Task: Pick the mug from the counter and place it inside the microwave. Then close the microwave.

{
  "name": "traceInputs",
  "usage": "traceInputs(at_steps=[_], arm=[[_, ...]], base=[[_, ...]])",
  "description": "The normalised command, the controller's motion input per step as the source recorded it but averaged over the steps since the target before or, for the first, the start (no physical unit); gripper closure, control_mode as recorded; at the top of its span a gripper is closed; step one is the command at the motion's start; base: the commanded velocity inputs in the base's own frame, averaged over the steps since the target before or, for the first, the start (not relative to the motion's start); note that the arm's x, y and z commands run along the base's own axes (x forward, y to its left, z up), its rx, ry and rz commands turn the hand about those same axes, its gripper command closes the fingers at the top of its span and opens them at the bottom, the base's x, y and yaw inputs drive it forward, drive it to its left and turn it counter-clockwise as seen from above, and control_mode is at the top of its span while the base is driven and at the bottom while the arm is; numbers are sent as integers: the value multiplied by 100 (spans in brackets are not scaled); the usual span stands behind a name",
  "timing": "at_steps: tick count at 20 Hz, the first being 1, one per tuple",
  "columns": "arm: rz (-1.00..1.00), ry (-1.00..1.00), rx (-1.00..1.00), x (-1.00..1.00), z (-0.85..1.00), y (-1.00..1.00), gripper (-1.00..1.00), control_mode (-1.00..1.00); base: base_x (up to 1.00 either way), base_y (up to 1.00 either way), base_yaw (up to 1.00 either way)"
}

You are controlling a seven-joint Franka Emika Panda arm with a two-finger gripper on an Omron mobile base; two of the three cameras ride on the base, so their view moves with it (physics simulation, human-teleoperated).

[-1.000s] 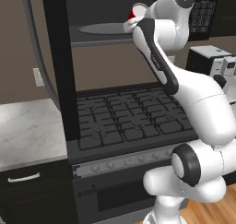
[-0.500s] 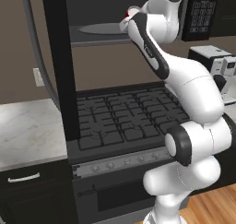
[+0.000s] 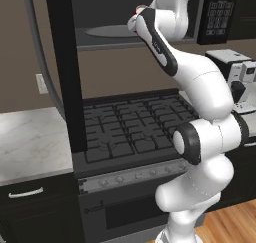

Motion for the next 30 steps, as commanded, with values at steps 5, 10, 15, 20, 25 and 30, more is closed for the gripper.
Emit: traceInputs(at_steps=[5, 10, 15, 20, 25, 30], arm=[[0, 0, 0, 35, -14, 1, 100, -100], [0, 0, 0, 40, -9, 4, 100, -100], [0, 0, 0, 38, 0, 10, 100, -100], [0, 0, 0, 47, 0, 12, 100, -100], [0, 0, 0, 37, 0, 8, 100, -100], [0, 1, 0, 30, 0, 2, 100, -100]], base=[[0, 0, 0], [0, 0, 0], [0, 0, 0], [0, 0, 0], [0, 0, 0], [0, 0, 0]])
